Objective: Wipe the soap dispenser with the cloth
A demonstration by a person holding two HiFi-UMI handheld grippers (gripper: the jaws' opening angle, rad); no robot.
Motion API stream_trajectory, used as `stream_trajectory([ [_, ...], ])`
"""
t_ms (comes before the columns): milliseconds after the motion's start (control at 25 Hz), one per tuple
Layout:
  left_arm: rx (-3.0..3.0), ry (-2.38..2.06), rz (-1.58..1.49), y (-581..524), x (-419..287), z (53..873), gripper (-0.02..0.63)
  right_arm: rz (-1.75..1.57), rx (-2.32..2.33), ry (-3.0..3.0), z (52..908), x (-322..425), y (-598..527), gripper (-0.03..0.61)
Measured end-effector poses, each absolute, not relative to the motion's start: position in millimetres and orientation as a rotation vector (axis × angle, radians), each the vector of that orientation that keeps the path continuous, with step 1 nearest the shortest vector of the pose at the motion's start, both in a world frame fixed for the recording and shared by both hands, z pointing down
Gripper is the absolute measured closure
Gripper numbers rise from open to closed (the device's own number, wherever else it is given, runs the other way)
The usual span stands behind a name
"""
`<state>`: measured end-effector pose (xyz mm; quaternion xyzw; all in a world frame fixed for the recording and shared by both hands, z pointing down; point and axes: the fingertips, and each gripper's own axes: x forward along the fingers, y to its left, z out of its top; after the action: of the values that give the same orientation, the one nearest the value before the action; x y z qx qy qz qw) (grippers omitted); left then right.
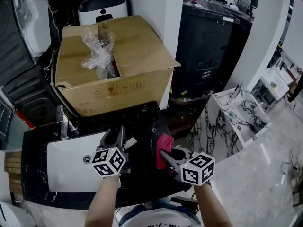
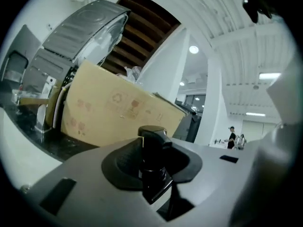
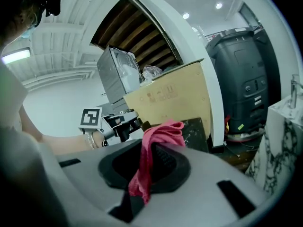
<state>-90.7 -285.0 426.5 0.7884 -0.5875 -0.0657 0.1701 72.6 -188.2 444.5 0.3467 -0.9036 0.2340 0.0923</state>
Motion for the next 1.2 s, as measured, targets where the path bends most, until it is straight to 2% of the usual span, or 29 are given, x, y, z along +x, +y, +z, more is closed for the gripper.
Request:
stream_trajectory([
  [320, 2.453, -1.783, 0.194, -307.7, -57.2, 455.7, 0.497, 0.758, 1.034, -2.651, 460.3, 110.5, -205.2, 0.528],
  [760, 2.605, -1.585, 0.189, -323.5, -52.7, 458.0, 0.491, 0.880, 0.930, -2.702, 469.9, 117.3, -213.9, 0.528],
  [800, 2.587, -1.601, 0.209, -321.9, -53.1, 458.4, 0.483, 0.883, 0.916, -2.710, 469.7, 116.0, -213.7, 0.528],
  [920, 2.538, -1.652, 0.247, -307.2, -57.0, 460.9, 0.388, 0.889, 0.890, -2.744, 466.5, 111.9, -213.6, 0.528],
  [1040, 2.465, -1.705, 0.230, -283.4, -69.8, 464.6, 0.382, 0.873, 0.887, -2.779, 461.7, 108.7, -213.3, 0.528],
  [1080, 2.430, -1.736, 0.227, -275.3, -76.2, 465.6, 0.390, 0.862, 0.890, -2.788, 460.4, 108.2, -213.2, 0.528],
  [1120, 2.386, -1.779, 0.228, -267.8, -83.9, 466.0, 0.442, 0.850, 0.894, -2.795, 459.4, 107.9, -213.1, 0.528],
  [1160, 2.337, -1.829, 0.230, -260.8, -92.5, 465.6, 0.542, 0.839, 0.898, -2.801, 458.4, 107.7, -213.2, 0.528],
  [1200, 2.294, -1.872, 0.224, -254.0, -100.4, 463.6, 0.601, 0.828, 0.903, -2.806, 457.4, 107.1, -213.2, 0.528],
])
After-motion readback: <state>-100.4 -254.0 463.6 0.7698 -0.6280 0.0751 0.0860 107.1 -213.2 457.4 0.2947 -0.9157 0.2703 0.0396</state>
